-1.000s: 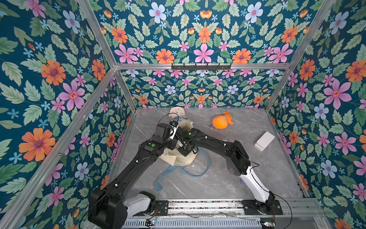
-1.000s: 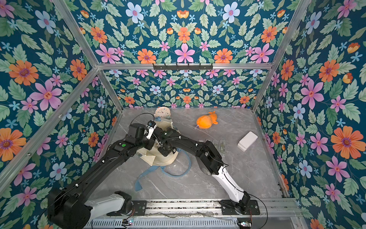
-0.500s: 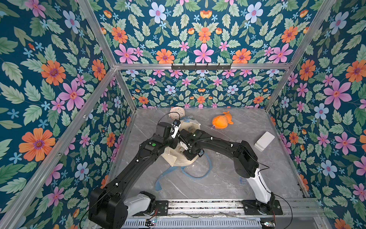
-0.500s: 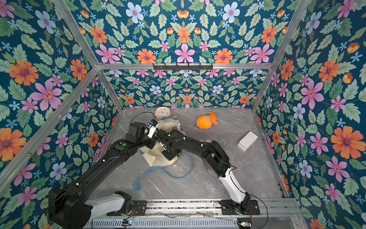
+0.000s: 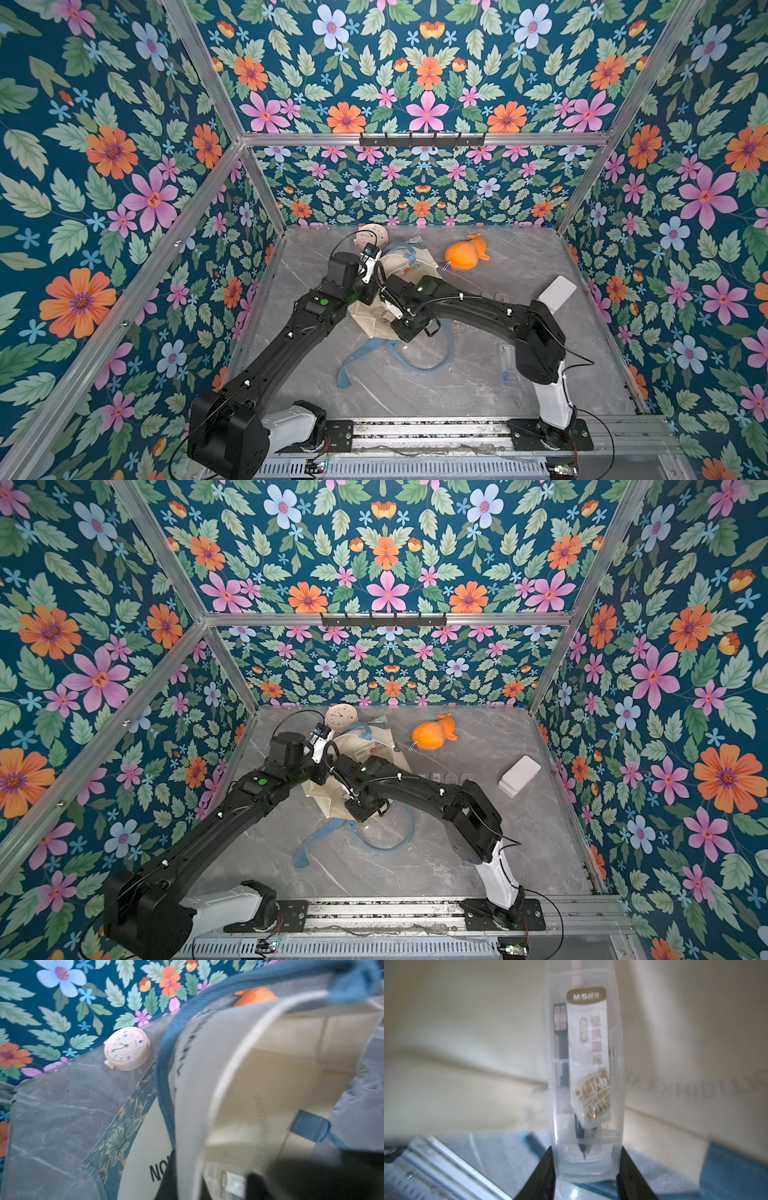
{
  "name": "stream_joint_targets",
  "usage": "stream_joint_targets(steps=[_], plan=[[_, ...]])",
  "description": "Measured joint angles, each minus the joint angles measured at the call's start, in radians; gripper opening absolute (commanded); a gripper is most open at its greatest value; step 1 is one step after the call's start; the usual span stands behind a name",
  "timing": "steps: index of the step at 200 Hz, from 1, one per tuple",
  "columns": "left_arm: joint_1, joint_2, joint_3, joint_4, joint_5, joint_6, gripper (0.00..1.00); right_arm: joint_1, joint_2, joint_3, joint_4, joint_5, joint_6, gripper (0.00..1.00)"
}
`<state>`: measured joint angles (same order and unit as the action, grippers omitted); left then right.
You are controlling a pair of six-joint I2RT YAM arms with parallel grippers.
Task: Take out the compass set from the canvas bag
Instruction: Pick up the compass set from the canvas bag.
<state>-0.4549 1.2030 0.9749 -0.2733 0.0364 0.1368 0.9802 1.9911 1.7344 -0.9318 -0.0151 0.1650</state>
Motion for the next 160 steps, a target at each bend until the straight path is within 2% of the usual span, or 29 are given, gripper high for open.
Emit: stream_joint_targets(steps=[38, 85, 128, 160], plan=[[-0.003, -0.026, -0.004, 0.007, -0.021, -0.003, 0.00, -0.045, -0.016, -0.077, 0.064, 0.018, 0.025, 0.35], [-0.003, -0.027, -0.004, 0.012, -0.026, -0.011, 0.00, -0.042, -0.079, -0.108, 0.068, 0.011, 0.034, 0.35], [-0.003, -0.025, -0.004, 0.014, -0.031, -0.030, 0.00, -0.017, -0.258, -0.200, 0.058, 0.022, 0.089, 0.35], [-0.003, -0.023, -0.003, 0.016, -0.033, -0.041, 0.00, 0.016, -0.472, -0.378, 0.013, 0.051, 0.229, 0.35]])
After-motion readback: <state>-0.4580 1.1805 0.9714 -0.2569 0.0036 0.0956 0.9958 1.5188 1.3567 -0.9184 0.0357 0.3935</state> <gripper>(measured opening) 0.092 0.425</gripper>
